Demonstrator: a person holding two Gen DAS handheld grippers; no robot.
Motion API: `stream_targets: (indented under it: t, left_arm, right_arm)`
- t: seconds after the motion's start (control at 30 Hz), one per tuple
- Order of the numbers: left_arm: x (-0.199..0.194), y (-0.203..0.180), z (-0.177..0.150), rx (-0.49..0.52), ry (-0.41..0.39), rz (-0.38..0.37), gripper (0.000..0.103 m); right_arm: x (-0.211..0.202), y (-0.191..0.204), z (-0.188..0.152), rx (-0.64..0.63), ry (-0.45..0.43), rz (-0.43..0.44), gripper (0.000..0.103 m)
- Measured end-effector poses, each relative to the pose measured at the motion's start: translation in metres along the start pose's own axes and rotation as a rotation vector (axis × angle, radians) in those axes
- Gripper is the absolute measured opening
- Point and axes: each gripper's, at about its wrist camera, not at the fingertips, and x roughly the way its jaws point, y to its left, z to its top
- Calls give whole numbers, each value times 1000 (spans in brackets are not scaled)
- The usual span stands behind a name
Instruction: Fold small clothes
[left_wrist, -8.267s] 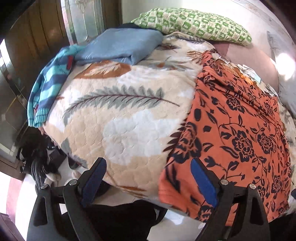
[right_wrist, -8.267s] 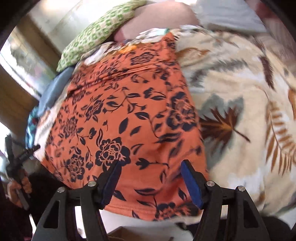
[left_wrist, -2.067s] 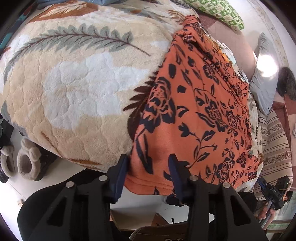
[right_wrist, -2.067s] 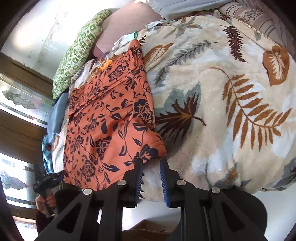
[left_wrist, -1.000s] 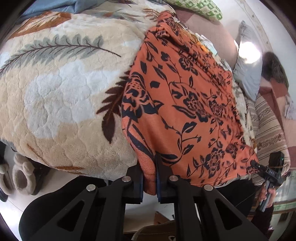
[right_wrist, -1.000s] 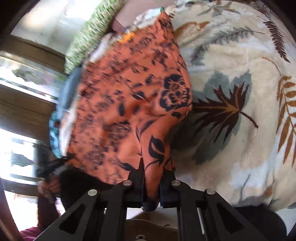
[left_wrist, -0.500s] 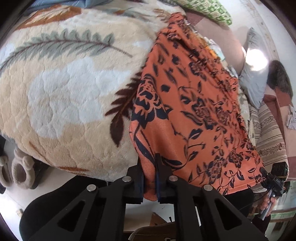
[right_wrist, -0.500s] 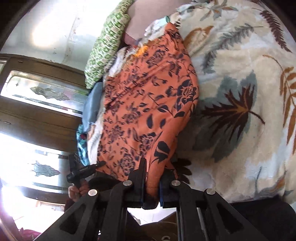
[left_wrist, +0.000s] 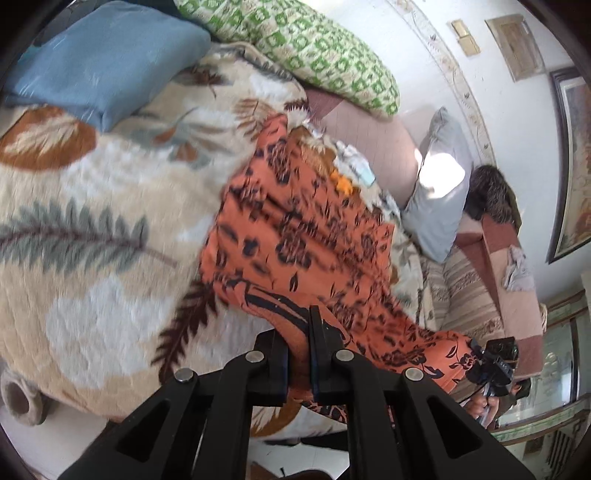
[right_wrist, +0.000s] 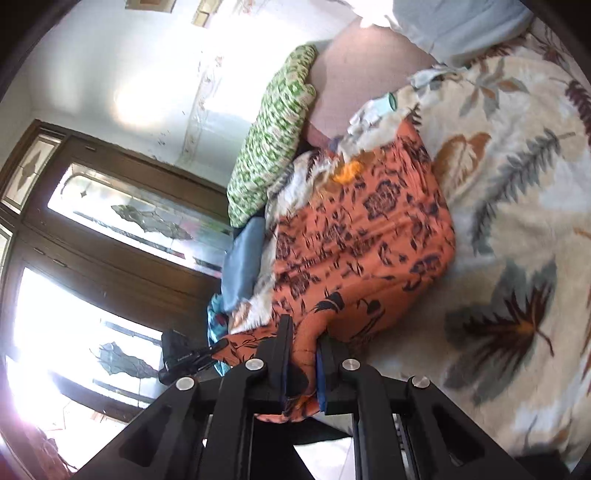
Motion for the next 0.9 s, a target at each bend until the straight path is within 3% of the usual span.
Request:
stream_targets:
  t: [0.27, 0.53, 0.63, 0.7, 0.77, 0.9]
  left_arm:
    - [29, -15, 115, -67, -45, 2, 9]
    - [122, -25, 225, -76, -4, 80, 9]
    - [171, 0, 244, -132, 56, 187, 9]
    - [196, 20, 245, -183, 94, 217, 9]
    - [206, 37, 242, -238, 90, 198, 11]
    - [183, 39, 238, -270, -14, 96, 11]
  right_arm:
    - [35, -11, 99, 78, -82, -6, 11]
    - [102, -81, 217, 227, -162, -91, 11]
    - [140, -137, 246, 380, -132, -91, 15]
    - [160, -171, 254, 465, -121, -84, 16]
    - [173, -197, 258, 506, -115, -105, 16]
    - [170, -219, 252, 542, -189, -37, 16]
